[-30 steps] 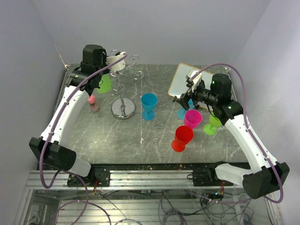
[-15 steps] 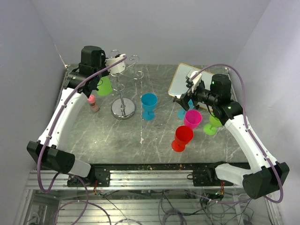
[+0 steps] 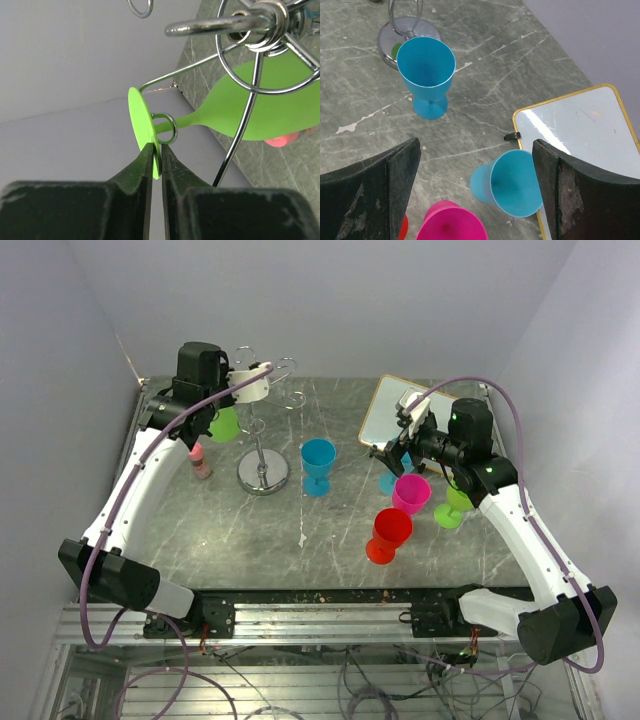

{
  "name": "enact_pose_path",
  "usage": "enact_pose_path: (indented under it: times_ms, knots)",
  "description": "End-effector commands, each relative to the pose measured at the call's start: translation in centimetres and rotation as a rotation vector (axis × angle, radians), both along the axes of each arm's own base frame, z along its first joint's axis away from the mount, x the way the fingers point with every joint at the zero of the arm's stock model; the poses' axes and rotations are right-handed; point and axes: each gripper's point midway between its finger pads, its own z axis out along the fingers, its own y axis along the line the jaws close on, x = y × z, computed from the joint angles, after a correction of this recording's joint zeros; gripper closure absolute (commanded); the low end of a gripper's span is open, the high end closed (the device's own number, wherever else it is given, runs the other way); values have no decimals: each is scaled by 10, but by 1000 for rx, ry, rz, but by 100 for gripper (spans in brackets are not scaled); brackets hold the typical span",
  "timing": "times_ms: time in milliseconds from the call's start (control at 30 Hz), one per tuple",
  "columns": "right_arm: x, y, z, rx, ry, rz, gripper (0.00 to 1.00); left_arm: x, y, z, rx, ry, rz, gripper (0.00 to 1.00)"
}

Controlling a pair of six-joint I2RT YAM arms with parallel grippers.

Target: Place the wine glass upside down on the wine glass rack

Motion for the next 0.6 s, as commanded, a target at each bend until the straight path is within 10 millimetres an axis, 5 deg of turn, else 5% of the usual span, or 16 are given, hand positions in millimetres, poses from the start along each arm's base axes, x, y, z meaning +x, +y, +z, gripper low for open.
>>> enact_pose_path:
  times_ms: [0,567]
  knots:
    - [1,-2,6,6,-36,-3,7,-5,-7,-11,9,44,-25,80]
    - [3,-2,3,1,-31,-3,7,-10,-9,-12,-4,50,-33,67]
